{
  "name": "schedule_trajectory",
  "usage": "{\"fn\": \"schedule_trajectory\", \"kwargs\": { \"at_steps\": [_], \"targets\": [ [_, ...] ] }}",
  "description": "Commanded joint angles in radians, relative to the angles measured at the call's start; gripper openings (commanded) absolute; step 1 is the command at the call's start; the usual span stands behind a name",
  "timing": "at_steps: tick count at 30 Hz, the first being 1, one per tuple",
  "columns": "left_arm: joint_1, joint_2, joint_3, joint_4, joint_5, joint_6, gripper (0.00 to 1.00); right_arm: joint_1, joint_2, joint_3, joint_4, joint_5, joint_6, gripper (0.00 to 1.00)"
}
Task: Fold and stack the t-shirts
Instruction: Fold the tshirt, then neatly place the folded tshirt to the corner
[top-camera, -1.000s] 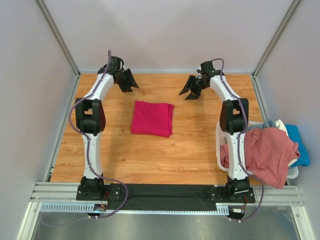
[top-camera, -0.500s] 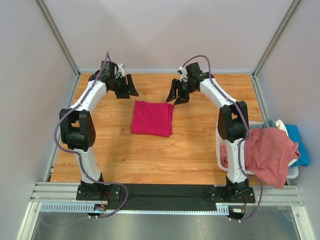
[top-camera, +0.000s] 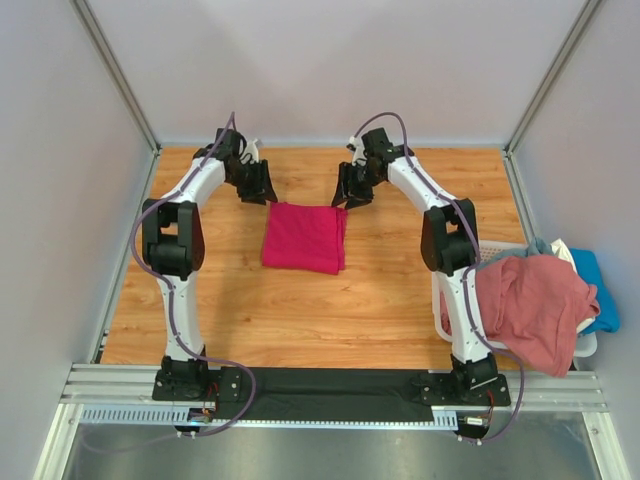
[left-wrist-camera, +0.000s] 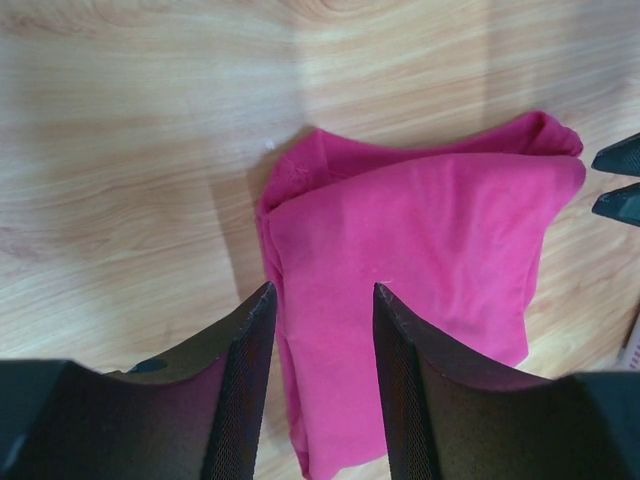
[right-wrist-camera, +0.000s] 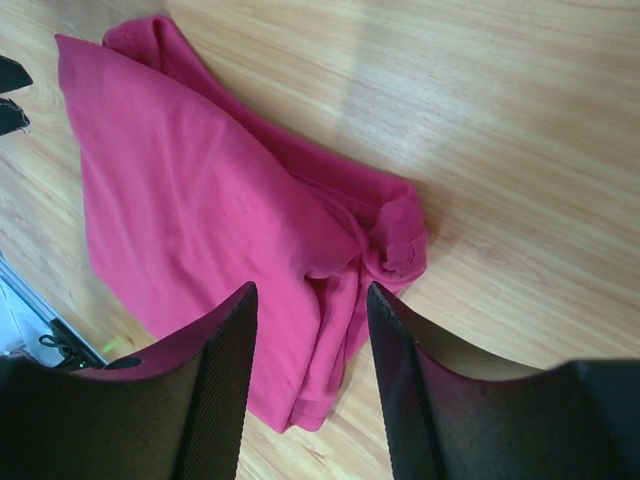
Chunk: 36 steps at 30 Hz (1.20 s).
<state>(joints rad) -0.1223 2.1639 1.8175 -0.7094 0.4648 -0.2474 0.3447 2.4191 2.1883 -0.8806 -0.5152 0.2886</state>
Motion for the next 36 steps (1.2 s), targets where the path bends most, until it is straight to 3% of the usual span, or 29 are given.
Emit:
{"fn": "schedule_trajectory", "kwargs": {
  "at_steps": [1,9,12,13,16,22,27,36],
  "targets": [
    [0.006,0.016,0.063,-0.016,0.003,0.036,0.5,0.011,0.024,0.057,-0.009,0.009,-0.023,0.49],
    [0.01,0.059,0.091,-0.03,0.017,0.014,0.51,0.019,0.066,0.087,-0.017,0.024,-0.014,0.42],
    [0.013,0.073,0.094,-0.025,0.023,0.008,0.48,0.014,0.077,0.1,-0.032,0.049,-0.02,0.33],
    [0.015,0.08,0.097,-0.027,0.024,0.007,0.47,0.016,0.078,0.117,-0.047,0.064,-0.022,0.21],
    [0.016,0.08,0.095,-0.027,0.021,0.0,0.45,0.016,0.068,0.131,-0.081,0.11,-0.026,0.0],
    [0.016,0.047,0.059,-0.016,0.002,-0.004,0.43,0.013,-0.054,0.024,-0.07,0.253,0.004,0.0],
    [0.016,0.014,0.036,-0.016,0.015,-0.027,0.44,0.005,-0.023,0.051,-0.095,0.287,0.052,0.0],
    [-0.078,-0.183,-0.193,0.122,0.116,-0.101,0.39,-0.018,-0.012,0.007,-0.066,0.3,0.063,0.03]
  ]
}}
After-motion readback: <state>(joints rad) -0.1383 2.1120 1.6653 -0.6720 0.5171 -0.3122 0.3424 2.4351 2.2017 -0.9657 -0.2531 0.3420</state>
